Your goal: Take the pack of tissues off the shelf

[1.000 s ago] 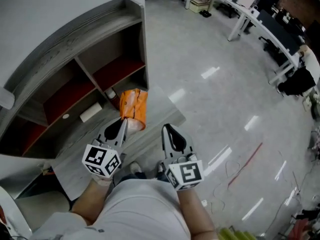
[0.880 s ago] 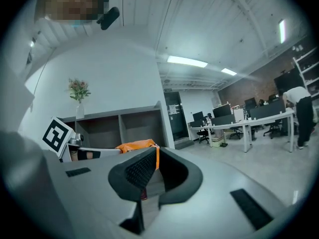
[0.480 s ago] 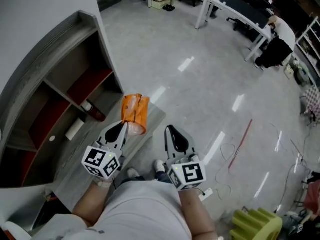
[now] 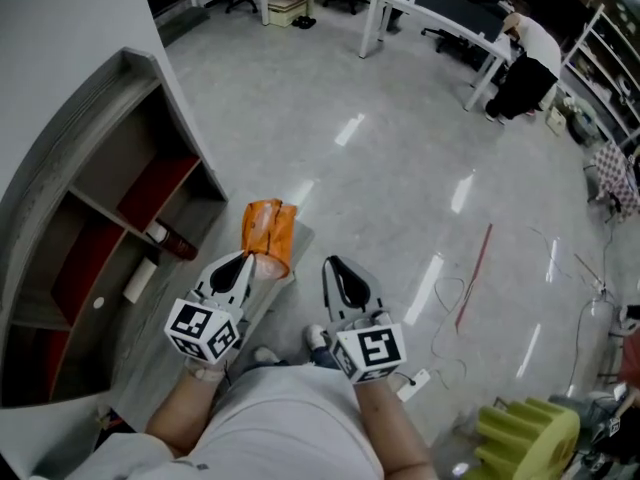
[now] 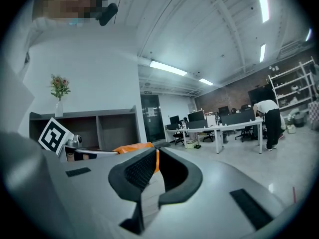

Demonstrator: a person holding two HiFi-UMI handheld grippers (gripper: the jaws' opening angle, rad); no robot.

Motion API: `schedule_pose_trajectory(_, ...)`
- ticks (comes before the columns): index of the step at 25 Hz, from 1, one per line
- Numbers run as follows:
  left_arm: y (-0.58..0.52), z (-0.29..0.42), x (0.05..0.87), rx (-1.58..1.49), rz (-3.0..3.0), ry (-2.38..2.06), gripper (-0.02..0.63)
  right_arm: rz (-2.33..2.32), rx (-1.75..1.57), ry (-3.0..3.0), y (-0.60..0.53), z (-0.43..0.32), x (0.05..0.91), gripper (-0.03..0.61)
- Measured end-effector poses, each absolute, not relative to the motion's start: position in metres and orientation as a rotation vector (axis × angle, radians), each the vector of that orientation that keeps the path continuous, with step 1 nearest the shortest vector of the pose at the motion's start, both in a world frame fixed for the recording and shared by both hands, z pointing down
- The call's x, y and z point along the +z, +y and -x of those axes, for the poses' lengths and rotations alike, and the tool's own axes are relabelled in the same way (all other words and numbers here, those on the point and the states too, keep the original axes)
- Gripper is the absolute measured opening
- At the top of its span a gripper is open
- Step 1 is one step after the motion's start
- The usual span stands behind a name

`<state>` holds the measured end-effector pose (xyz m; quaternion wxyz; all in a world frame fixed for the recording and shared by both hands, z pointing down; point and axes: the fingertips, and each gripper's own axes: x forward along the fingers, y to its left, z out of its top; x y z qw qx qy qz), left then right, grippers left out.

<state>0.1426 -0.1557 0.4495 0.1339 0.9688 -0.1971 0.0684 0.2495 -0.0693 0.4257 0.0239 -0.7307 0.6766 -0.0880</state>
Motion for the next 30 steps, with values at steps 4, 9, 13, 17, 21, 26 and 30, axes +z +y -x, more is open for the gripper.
schedule_pose_trajectory(4,-0.151,-0.145,0.452,0.204,-2.811,-0.554,0.018,2.267,-0.268,2.070,-0.065,-0.252,0.425,0.025)
schedule_pose_trajectory(9,-0.156,-0.144,0.451,0.202,-2.815,-0.541,0.018,2.265,-0.300,2.050,-0.070,-0.251,0.428,0.025)
schedule_pose_trajectory(13,-0.160,-0.142,0.453,0.206,-2.814,-0.545,0.018,2.266,-0.317,2.068,-0.073,-0.251,0.433,0.025)
schedule_pose_trajectory(17,-0.161,-0.142,0.452,0.206,-2.811,-0.553,0.018,2.265,-0.319,2.075,-0.075,-0.251,0.430,0.025)
schedule_pose_trajectory(21,-0.163,-0.143,0.451,0.208,-2.814,-0.555,0.018,2.258,-0.319,2.087,-0.079,-0.251,0.430,0.025)
schedule_pose_trajectory(26,-0.165,-0.144,0.450,0.208,-2.816,-0.565,0.018,2.254,-0.318,2.095,-0.081,-0.252,0.429,0.025)
schedule_pose_trajectory(30,-0.169,-0.142,0.450,0.204,-2.815,-0.568,0.018,2.257,-0.325,2.097,-0.085,-0.251,0.429,0.025)
